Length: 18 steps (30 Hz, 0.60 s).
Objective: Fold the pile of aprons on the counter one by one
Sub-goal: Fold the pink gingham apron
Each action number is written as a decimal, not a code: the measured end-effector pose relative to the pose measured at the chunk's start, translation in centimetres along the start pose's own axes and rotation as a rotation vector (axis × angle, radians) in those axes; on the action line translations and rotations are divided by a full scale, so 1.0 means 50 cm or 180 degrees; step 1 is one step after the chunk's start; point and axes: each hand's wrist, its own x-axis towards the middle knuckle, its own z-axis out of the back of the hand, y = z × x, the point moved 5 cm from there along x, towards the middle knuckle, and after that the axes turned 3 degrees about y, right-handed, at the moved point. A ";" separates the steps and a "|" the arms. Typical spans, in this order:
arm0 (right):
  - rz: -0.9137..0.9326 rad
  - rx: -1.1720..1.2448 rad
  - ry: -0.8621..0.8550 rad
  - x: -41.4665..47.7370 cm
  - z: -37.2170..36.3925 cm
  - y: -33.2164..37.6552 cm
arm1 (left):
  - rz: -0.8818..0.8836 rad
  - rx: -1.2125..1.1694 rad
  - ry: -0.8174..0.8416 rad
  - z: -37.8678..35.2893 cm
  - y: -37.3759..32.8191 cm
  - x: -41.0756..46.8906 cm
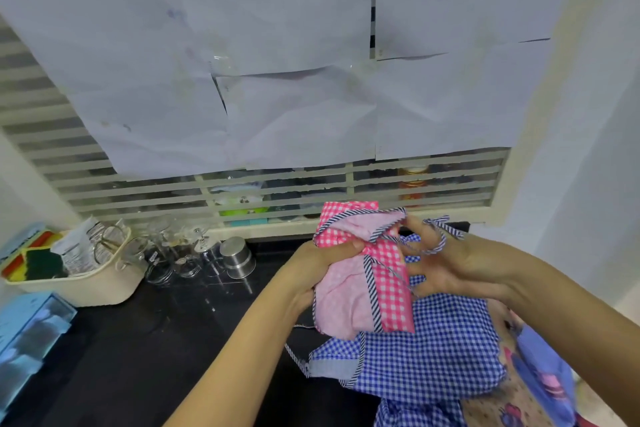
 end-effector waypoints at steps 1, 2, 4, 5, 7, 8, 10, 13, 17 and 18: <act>-0.0056 -0.0084 0.0048 -0.002 -0.002 0.001 | 0.0040 0.0075 0.0195 -0.007 -0.004 -0.006; -0.0136 -0.0142 0.0066 -0.003 0.003 0.001 | 0.0057 0.0186 0.0389 -0.012 -0.010 -0.013; -0.0288 -0.0260 0.0245 -0.008 0.008 0.006 | 0.0087 0.0515 0.0761 -0.022 -0.019 -0.029; -0.0377 -0.0277 0.0448 -0.012 0.007 0.010 | 0.0097 0.0717 0.0963 -0.028 -0.022 -0.038; -0.0560 -0.0272 0.0784 -0.021 0.006 0.024 | 0.0152 0.1148 0.1294 -0.041 -0.027 -0.053; -0.0636 -0.0330 0.0856 -0.023 0.005 0.033 | 0.0165 0.1347 0.1421 -0.045 -0.026 -0.057; -0.0765 -0.0623 0.0780 -0.019 0.005 0.053 | 0.0216 0.1658 0.1630 -0.062 -0.026 -0.065; -0.0776 -0.1062 0.0570 -0.001 0.001 0.075 | 0.0368 0.2062 0.1702 -0.091 -0.027 -0.072; -0.0974 -0.2039 0.0586 0.026 -0.044 0.083 | 0.0411 0.2647 0.1535 -0.098 -0.011 -0.051; -0.1117 -0.2344 0.0484 0.037 -0.054 0.082 | 0.0432 0.2722 0.1480 -0.099 -0.011 -0.052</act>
